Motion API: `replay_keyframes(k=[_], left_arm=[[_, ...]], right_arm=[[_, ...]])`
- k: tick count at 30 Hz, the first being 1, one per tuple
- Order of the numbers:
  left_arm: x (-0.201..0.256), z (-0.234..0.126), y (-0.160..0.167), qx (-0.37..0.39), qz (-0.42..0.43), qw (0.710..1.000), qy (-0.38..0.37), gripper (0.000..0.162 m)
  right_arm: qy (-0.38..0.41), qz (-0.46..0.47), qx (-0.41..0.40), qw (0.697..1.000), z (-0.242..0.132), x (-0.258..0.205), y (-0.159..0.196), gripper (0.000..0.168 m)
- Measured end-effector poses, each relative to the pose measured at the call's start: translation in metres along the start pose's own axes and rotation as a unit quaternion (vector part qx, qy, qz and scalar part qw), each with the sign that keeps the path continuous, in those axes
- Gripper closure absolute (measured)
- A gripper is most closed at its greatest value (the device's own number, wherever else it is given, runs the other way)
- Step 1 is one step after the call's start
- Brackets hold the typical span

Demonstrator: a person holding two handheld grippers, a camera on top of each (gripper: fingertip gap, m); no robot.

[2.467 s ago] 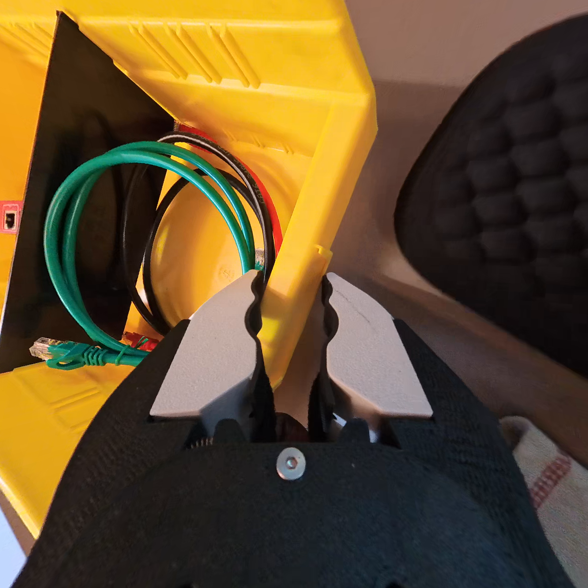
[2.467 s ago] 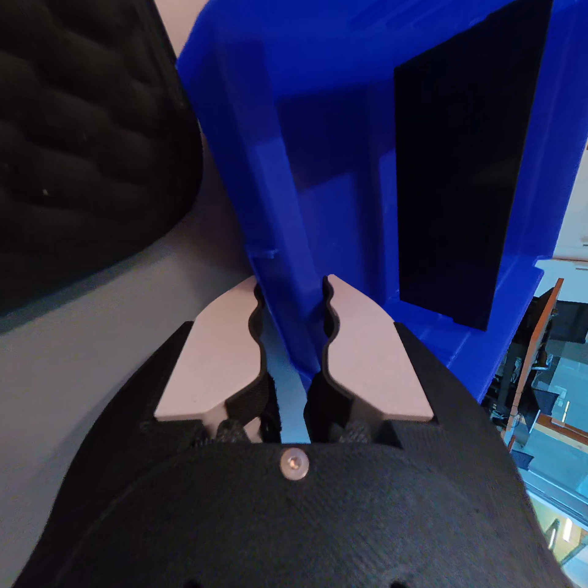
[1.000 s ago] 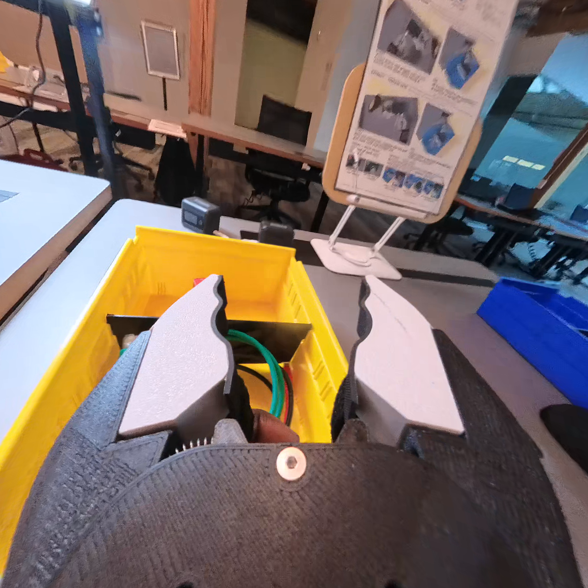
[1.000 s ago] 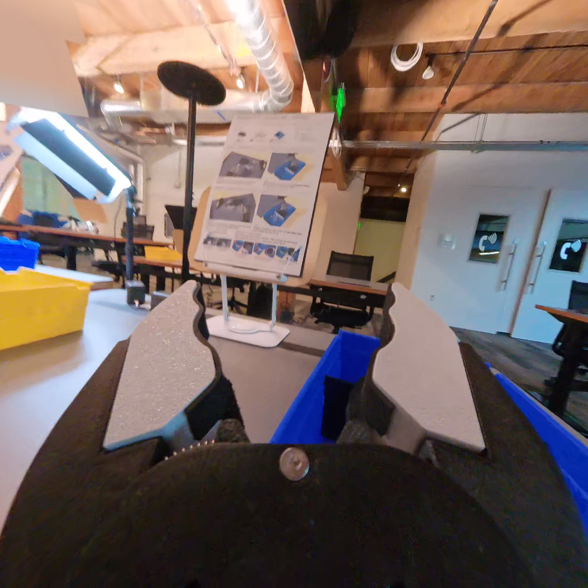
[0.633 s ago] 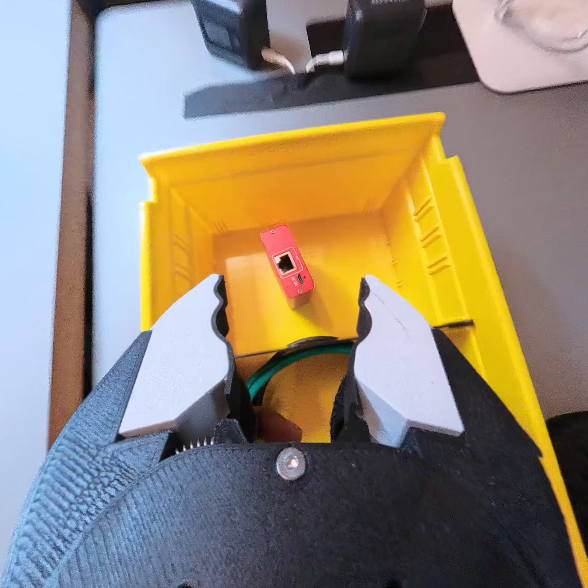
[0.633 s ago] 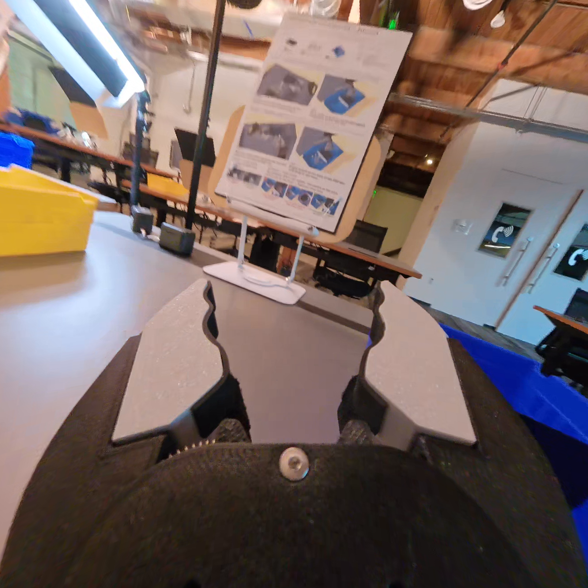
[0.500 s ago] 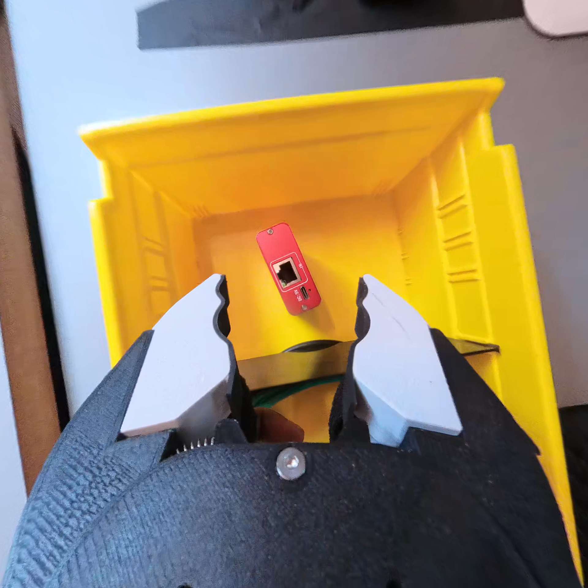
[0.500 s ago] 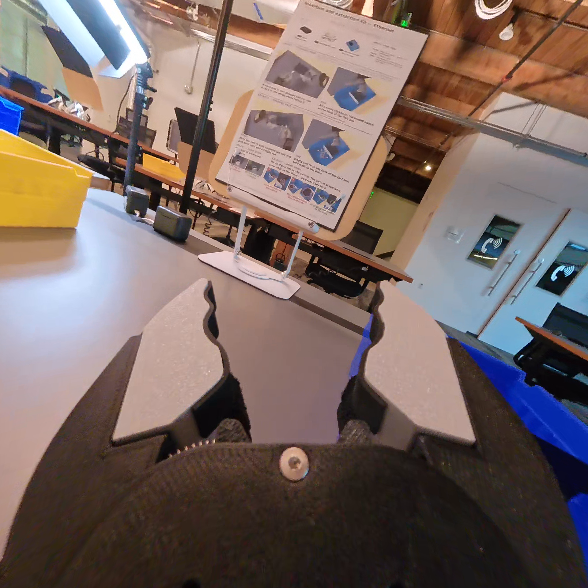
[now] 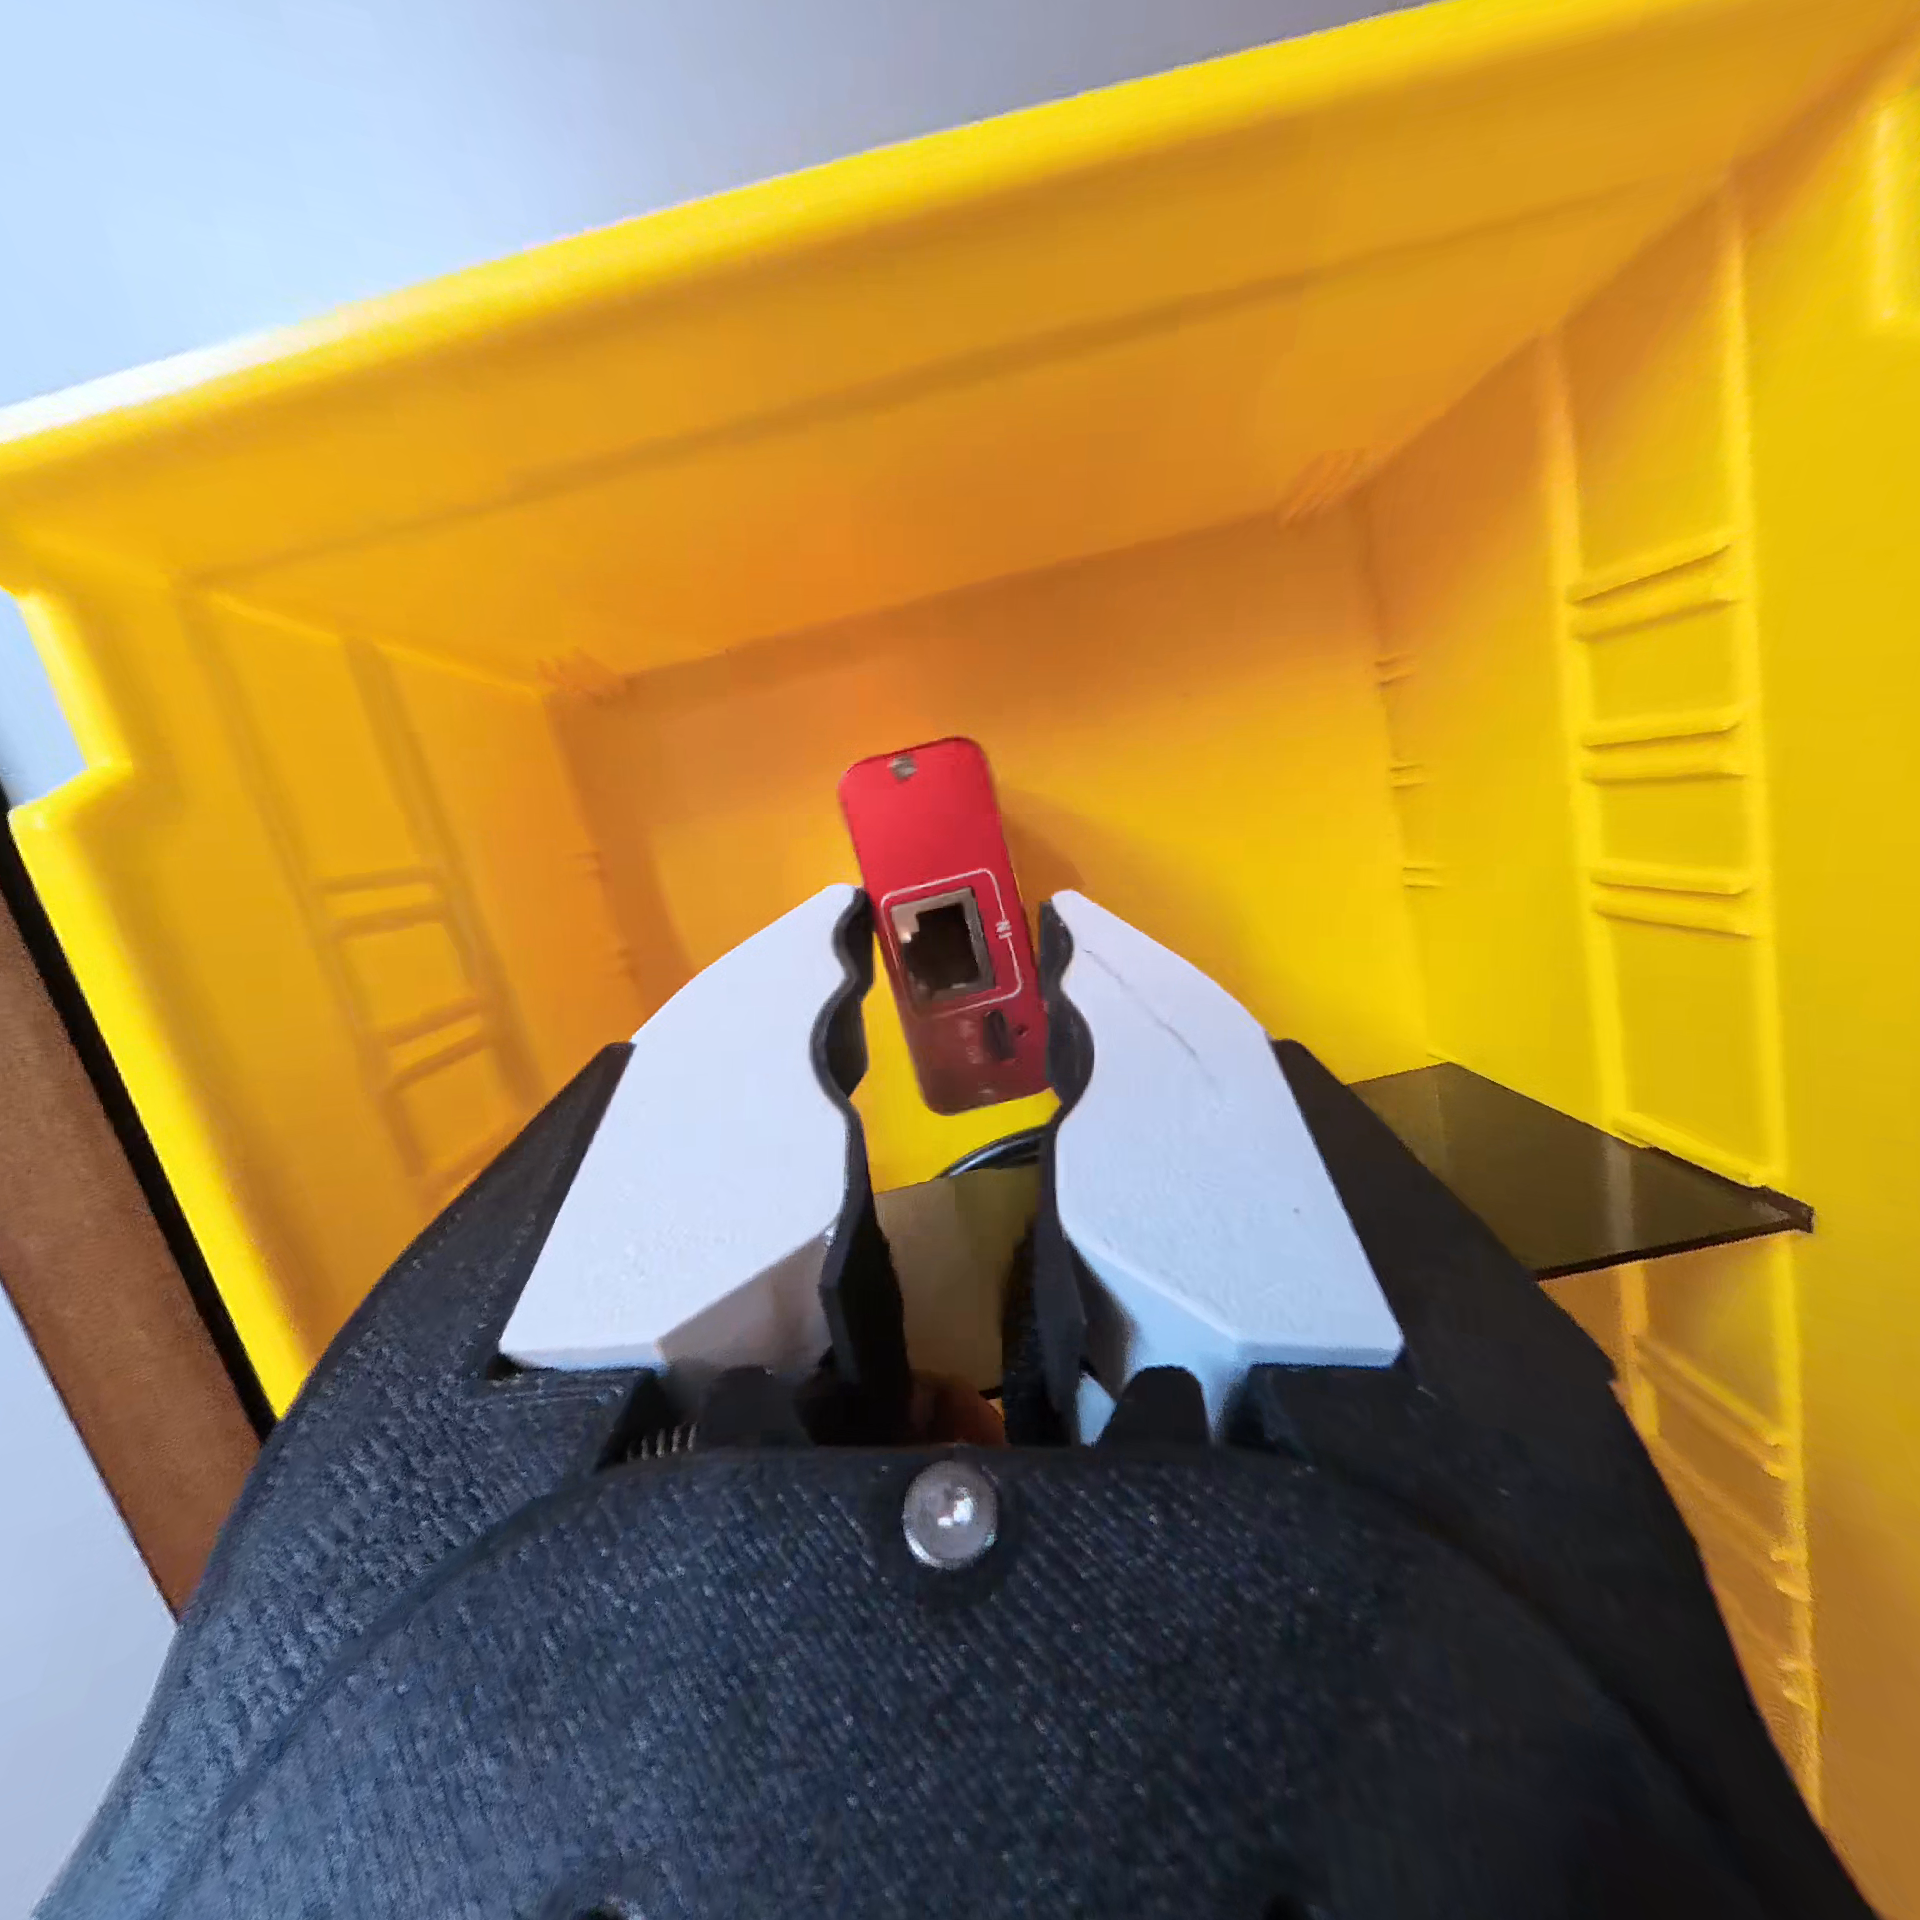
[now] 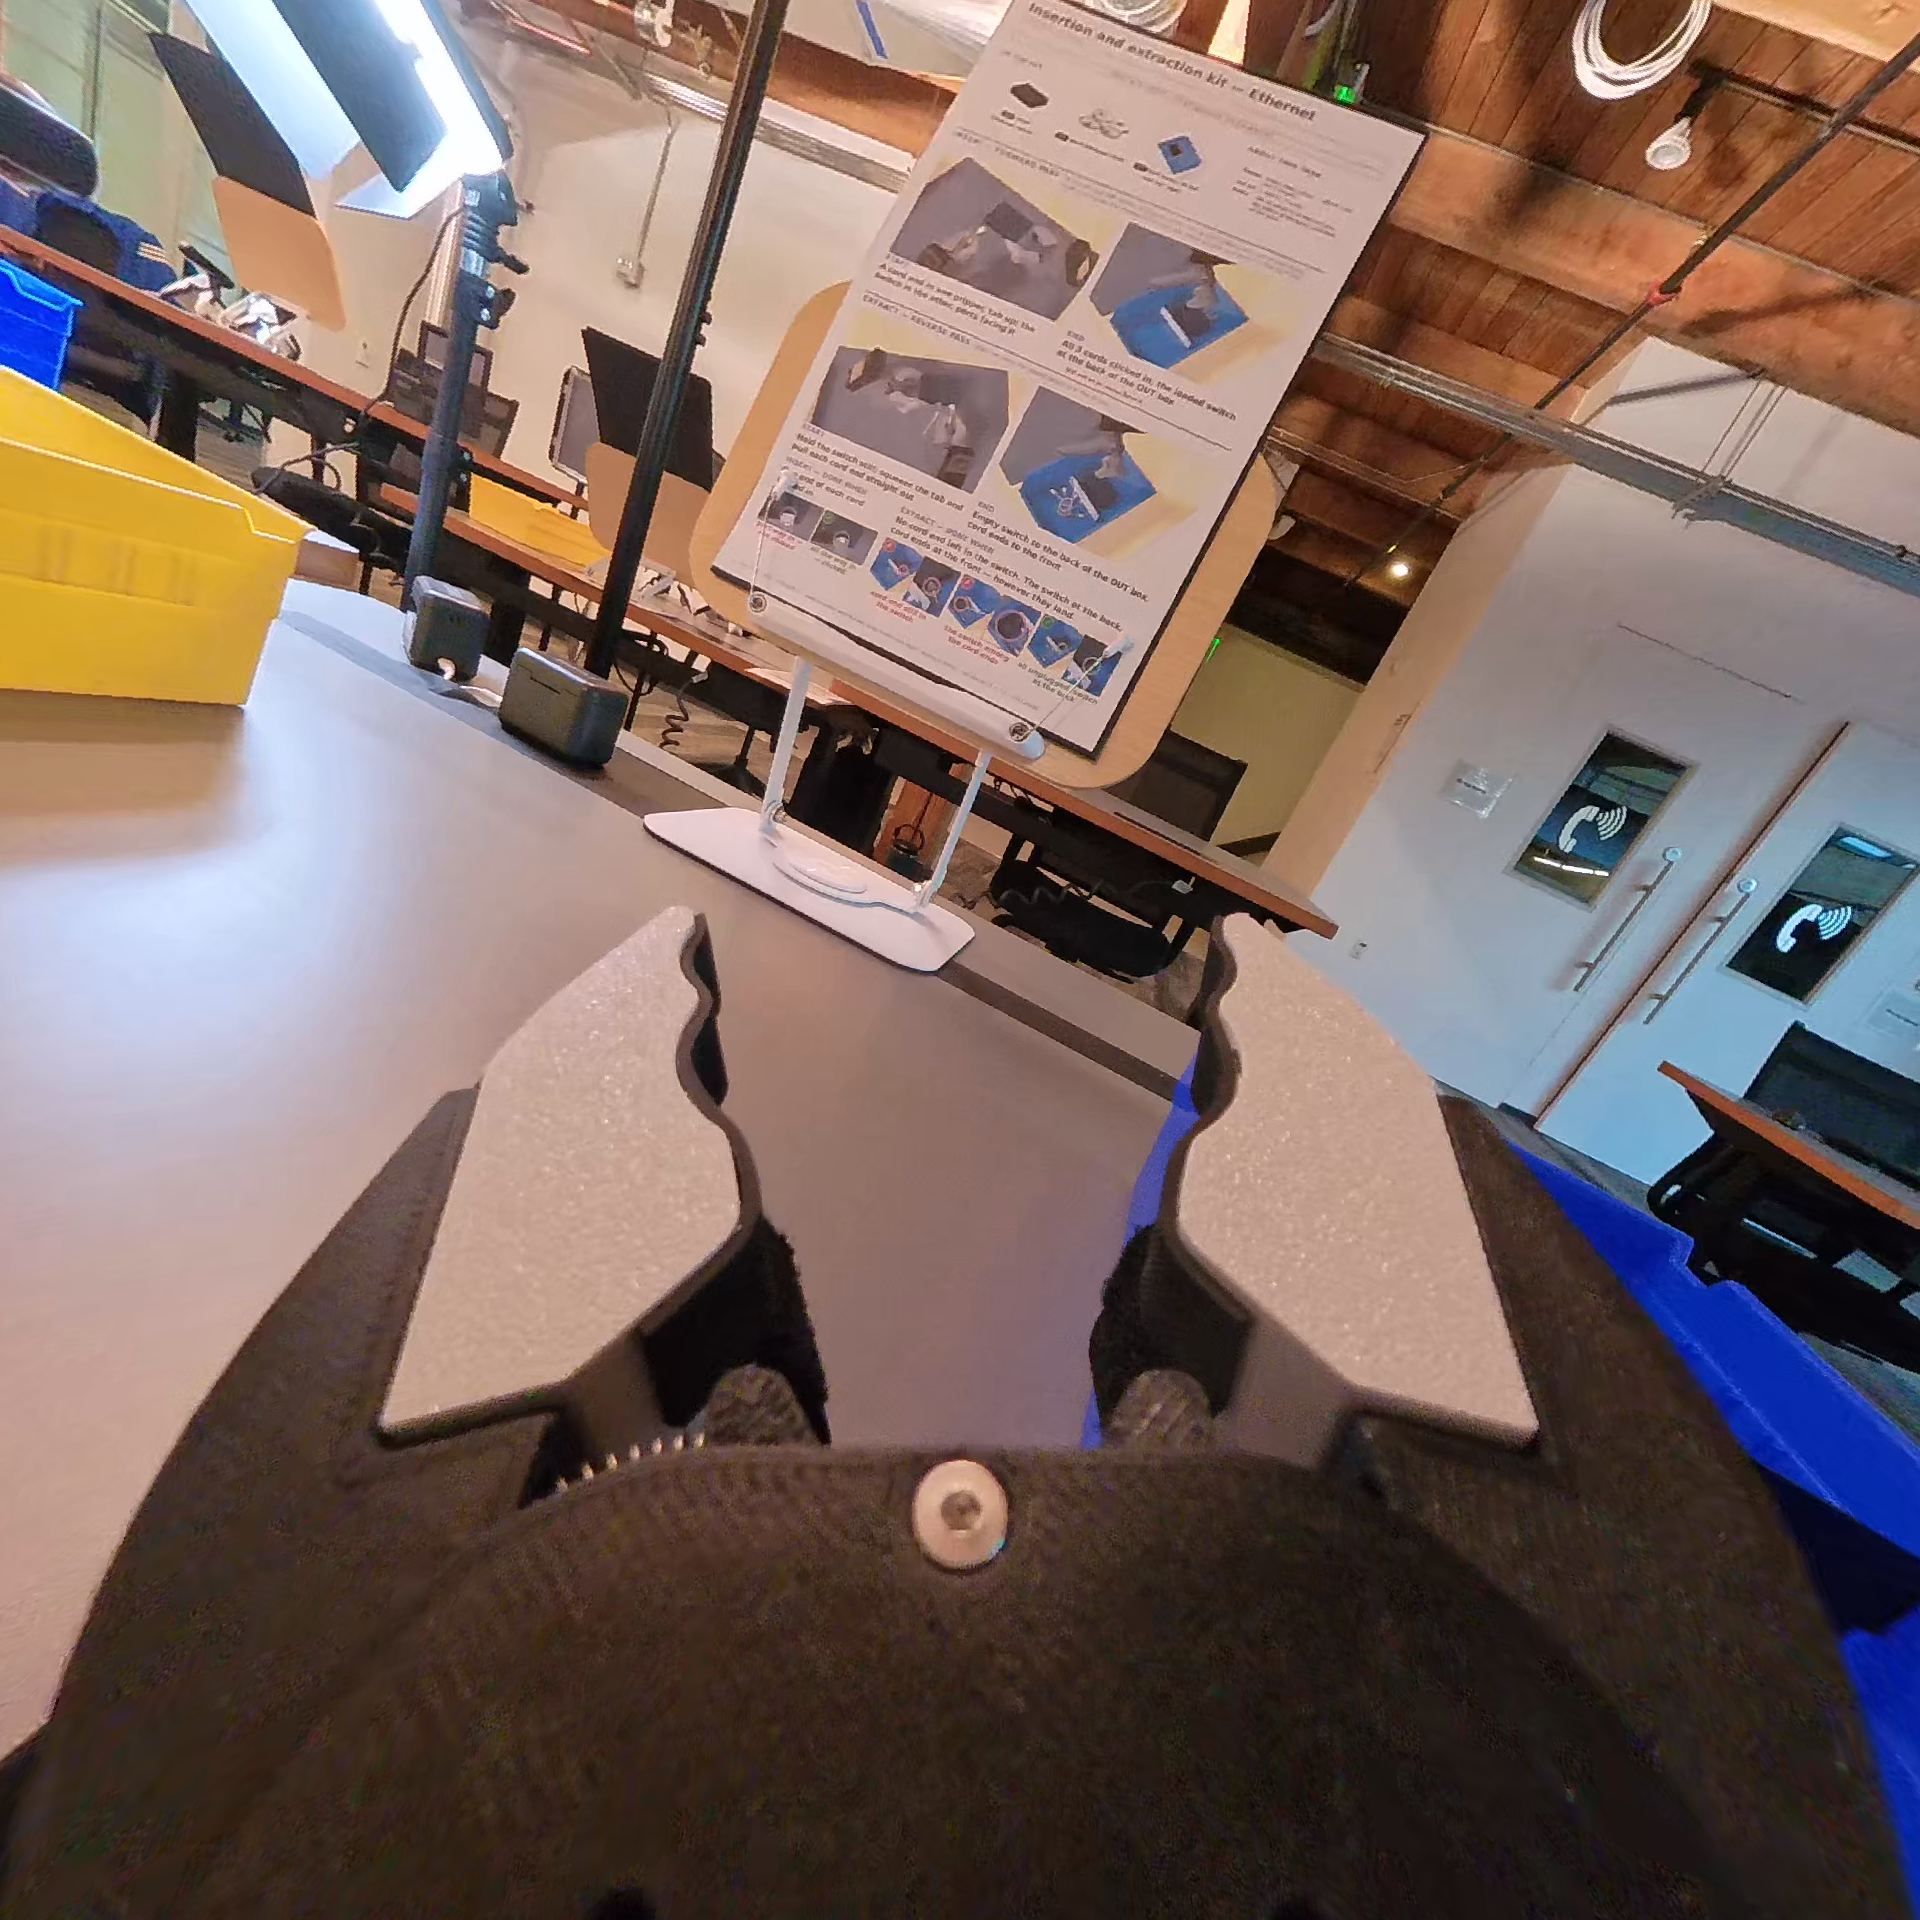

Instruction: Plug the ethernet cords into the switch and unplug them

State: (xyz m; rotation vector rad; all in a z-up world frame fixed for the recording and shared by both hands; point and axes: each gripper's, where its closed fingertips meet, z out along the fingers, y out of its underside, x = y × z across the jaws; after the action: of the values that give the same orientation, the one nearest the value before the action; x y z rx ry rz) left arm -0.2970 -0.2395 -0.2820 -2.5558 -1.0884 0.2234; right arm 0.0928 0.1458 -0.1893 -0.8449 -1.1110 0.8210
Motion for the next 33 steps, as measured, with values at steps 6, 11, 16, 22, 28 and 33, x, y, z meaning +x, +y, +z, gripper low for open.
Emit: replay_keyframes(k=[6, 11, 16, 22, 28, 33], left_arm=[[0.011, -0.026, -0.012, 0.052, 0.024, 0.998, 0.007, 0.136], [0.034, -0.092, -0.037, 0.137, 0.094, 0.985, -0.038, 0.136], [0.109, -0.138, -0.056, 0.201, 0.198, 0.959, -0.028, 0.136], [0.261, -0.129, -0.036, 0.188, 0.362, 0.905, 0.123, 0.136], [0.363, -0.082, 0.006, 0.1, 0.469, 0.852, 0.21, 0.136], [0.385, -0.04, 0.022, 0.042, 0.497, 0.84, 0.213, 0.136]], right_arm=[[-0.001, -0.006, -0.001, 1.0, 0.0, 0.0, 0.001, 0.081], [-0.009, -0.002, 0.002, 1.0, 0.001, -0.002, 0.001, 0.08], [-0.021, -0.001, 0.005, 1.0, 0.001, -0.007, 0.0, 0.077], [-0.03, 0.005, 0.014, 0.999, 0.001, -0.008, -0.002, 0.078], [-0.033, 0.001, 0.01, 0.999, 0.001, -0.009, -0.001, 0.079], [-0.033, -0.002, 0.008, 0.999, 0.001, -0.009, 0.0, 0.079]])
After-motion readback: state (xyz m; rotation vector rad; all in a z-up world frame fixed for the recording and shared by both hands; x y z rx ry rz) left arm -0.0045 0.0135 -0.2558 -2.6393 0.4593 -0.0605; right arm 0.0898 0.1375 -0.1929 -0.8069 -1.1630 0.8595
